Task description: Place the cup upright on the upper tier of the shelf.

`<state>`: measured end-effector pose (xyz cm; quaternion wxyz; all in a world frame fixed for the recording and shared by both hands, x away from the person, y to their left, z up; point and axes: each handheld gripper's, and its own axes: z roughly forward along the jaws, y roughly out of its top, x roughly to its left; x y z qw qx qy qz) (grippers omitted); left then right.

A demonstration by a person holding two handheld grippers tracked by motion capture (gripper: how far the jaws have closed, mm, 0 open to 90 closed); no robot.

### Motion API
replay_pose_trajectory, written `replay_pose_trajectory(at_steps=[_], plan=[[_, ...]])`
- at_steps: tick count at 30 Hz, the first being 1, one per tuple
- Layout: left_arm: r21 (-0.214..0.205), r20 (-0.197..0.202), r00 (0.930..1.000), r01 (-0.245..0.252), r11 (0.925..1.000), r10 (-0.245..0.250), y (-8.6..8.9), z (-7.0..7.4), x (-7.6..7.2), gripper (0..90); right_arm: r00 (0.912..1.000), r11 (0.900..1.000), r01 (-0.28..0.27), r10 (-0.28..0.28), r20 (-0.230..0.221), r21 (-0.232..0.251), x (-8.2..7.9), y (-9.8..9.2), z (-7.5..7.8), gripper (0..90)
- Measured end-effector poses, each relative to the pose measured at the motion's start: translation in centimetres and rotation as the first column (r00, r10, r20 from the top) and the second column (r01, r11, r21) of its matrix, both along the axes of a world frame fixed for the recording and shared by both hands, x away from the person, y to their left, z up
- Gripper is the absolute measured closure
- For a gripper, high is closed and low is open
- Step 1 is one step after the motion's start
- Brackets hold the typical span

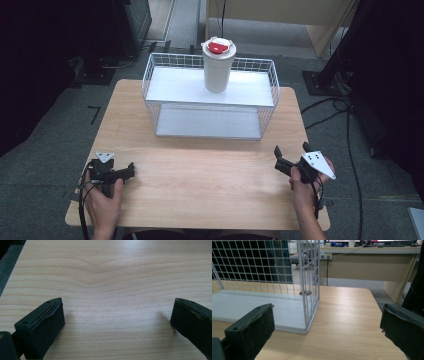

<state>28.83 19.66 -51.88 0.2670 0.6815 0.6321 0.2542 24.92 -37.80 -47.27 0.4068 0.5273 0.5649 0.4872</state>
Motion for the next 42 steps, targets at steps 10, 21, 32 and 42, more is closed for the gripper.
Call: replay_pose_trajectory(at_steps=[10, 21, 32, 42], plan=[[0.000, 0.000, 1.0000, 0.000, 1.0000, 0.000, 0.0, 0.0, 0.0, 0.0, 0.9984, 0.9996, 0.021, -0.022, -0.053, -0.021, -1.4, -1.3, -2.0, 0.0], [0.000, 0.000, 1.0000, 0.000, 1.0000, 0.000, 0.0, 0.0, 0.0, 0.0, 0.9922, 0.9982, 0.029, -0.035, -0.120, -0.053, -2.9, -2.4, -3.9, 0.0], [0.000, 0.000, 1.0000, 0.000, 1.0000, 0.000, 0.0, 0.0, 0.0, 0.0, 0.9798, 0.9951, 0.044, -0.060, -0.191, -0.089, -3.8, -3.3, -4.6, 0.0], [0.000, 0.000, 1.0000, 0.000, 1.0000, 0.000, 0.0, 0.0, 0.0, 0.0, 0.9556, 0.9884, 0.032, -0.074, -0.285, -0.149, -4.6, -4.1, -4.7, 0.0]])
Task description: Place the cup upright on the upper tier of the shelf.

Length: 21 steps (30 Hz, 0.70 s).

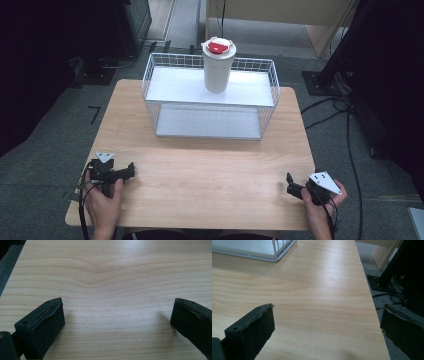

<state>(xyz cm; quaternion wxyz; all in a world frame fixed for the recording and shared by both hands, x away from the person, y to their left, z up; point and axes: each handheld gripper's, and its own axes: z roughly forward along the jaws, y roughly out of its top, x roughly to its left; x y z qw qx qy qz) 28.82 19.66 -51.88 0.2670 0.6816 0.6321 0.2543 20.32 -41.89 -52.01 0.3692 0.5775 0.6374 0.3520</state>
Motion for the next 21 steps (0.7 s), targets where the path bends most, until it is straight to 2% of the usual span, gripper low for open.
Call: replay_pose_trajectory(at_steps=[2, 5, 7, 8, 9, 13, 16, 21], plan=[[0.000, 0.001, 1.0000, 0.000, 1.0000, 0.000, 0.0, 0.0, 0.0, 0.0, 0.9970, 0.9990, -0.040, 0.041, -0.066, 0.021, -0.1, -0.3, -0.1, 0.0], [-0.001, 0.001, 1.0000, -0.001, 1.0000, 0.001, 0.0, 0.0, 0.0, 0.0, 0.9900, 0.9973, -0.072, 0.073, -0.120, 0.012, -0.2, -0.4, -0.2, 0.0], [-0.001, 0.001, 1.0000, -0.001, 1.0000, 0.001, 0.0, 0.0, 0.0, 0.0, 0.9817, 0.9966, -0.082, 0.081, -0.172, 0.000, -0.3, -0.3, -0.3, 0.0], [-0.001, 0.001, 1.0000, -0.001, 1.0000, 0.001, 0.0, 0.0, 0.0, 0.0, 0.9817, 0.9966, -0.082, 0.081, -0.172, 0.000, -0.3, -0.3, -0.3, 0.0], [0.000, 0.001, 1.0000, 0.000, 1.0000, 0.000, 0.0, 0.0, 0.0, 0.0, 0.9667, 0.9956, -0.092, 0.085, -0.242, -0.017, -0.3, -0.1, -0.6, 0.0], [0.000, 0.001, 1.0000, 0.000, 1.0000, 0.000, 0.0, 0.0, 0.0, 0.0, 0.9636, 0.9945, -0.105, 0.100, -0.248, -0.006, -0.7, -0.3, -0.6, 0.0], [0.000, 0.001, 1.0000, -0.001, 1.0000, 0.001, 0.0, 0.0, 0.0, 0.0, 0.9474, 0.9883, -0.135, 0.150, -0.283, 0.072, -1.0, -1.0, -0.7, 0.0], [0.000, 0.000, 1.0000, 0.000, 1.0000, 0.000, 0.0, 0.0, 0.0, 0.0, 0.9440, 0.9855, -0.154, 0.168, -0.284, 0.072, -1.3, -0.9, -0.7, 0.0]])
